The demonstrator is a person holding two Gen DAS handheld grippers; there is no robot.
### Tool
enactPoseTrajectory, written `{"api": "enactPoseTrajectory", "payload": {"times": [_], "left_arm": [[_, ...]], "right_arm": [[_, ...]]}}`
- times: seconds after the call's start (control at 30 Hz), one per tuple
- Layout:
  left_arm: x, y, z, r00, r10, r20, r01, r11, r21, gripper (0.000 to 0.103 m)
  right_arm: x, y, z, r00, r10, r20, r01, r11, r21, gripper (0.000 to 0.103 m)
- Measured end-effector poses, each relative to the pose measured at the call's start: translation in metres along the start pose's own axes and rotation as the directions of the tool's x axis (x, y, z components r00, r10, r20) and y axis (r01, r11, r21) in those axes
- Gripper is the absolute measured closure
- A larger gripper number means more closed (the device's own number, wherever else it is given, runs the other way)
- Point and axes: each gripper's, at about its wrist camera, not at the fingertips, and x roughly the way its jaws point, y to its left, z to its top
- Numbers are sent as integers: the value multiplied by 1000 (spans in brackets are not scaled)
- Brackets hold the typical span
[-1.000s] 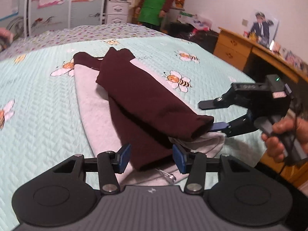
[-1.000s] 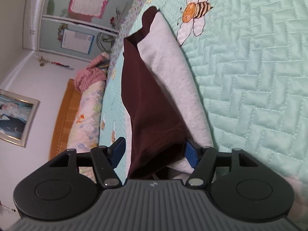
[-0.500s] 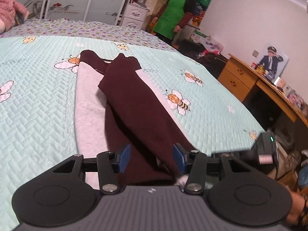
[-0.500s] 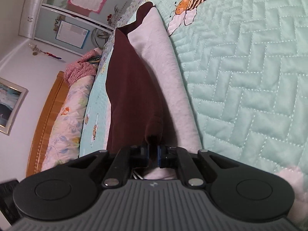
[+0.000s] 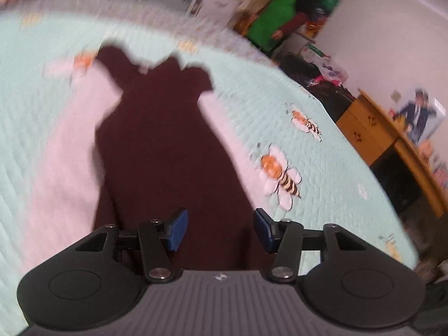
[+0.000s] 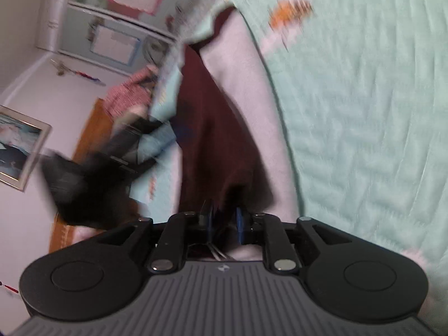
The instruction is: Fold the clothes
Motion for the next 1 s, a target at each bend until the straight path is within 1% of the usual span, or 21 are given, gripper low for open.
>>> {"api": "enactPoseTrajectory", "payload": {"times": [0.03, 0.07, 0.13, 0.2, 0.27, 0.37, 0.43, 0.53, 0.63, 0.67, 0.7, 0.73, 0.8, 0.87, 0.9, 0.97, 1.0], "left_arm": [[1, 6, -4, 1000, -3, -5, 3, 1000, -19, 49], [1, 11, -8, 1000, -5, -9, 5, 999, -34, 49], [-3, 13, -14, 1000, 4, 2, -4, 1000, -9, 49], [-5, 15, -15, 1000, 1, -1, -1, 1000, -3, 49], [-8, 15, -16, 1000, 7, -13, -6, 1000, 12, 48], [-7, 6, -17, 999, 20, -26, -18, 997, 78, 48], [-10, 7, -19, 999, 11, -31, -9, 996, 93, 48], [-15, 10, -20, 999, 1, -40, 3, 995, 100, 48], [-20, 11, -25, 999, -2, -44, 7, 993, 117, 48], [-22, 10, -27, 999, 4, -42, 2, 991, 131, 48], [-22, 7, -29, 999, 13, -41, -7, 989, 148, 48], [-23, 4, -31, 999, 24, -41, -17, 986, 164, 47], [-24, 1, -33, 998, 42, -43, -33, 981, 190, 47], [-24, 0, -34, 998, 50, -43, -40, 979, 202, 46], [-25, 0, -35, 998, 51, -43, -41, 978, 203, 46], [-26, 0, -35, 998, 53, -42, -44, 978, 206, 46], [-27, 1, -35, 998, 53, -41, -44, 979, 201, 46]], "right_arm": [[-2, 2, 3, 1000, 9, 4, -9, 1000, 2, 83], [1, 7, 14, 999, 30, 11, -30, 1000, 0, 83], [22, 15, 44, 997, 81, 13, -81, 997, 7, 83], [49, 19, 77, 994, 111, 23, -111, 994, 15, 83], [72, 19, 110, 992, 111, 59, -113, 993, 42, 83], [97, 18, 147, 987, 135, 88, -141, 987, 73, 83], [112, 17, 161, 992, 96, 79, -102, 992, 72, 83], [137, 12, 172, 997, 66, 47, -69, 995, 71, 83], [169, -7, 175, 997, 79, 21, -81, 984, 156, 83], [185, -16, 174, 999, 45, -11, -42, 984, 175, 83], [202, -25, 173, 999, -4, -54, 14, 982, 187, 89], [212, -31, 170, 998, -35, -59, 45, 981, 188, 96], [219, -36, 166, 996, -75, -48, 82, 983, 165, 103], [214, -26, 170, 993, -105, -55, 111, 988, 109, 102], [208, -21, 171, 991, -121, -51, 125, 989, 81, 100], [197, -11, 173, 987, -153, -41, 154, 988, 26, 92], [190, -7, 175, 987, -159, -23, 159, 987, 12, 85]]}}
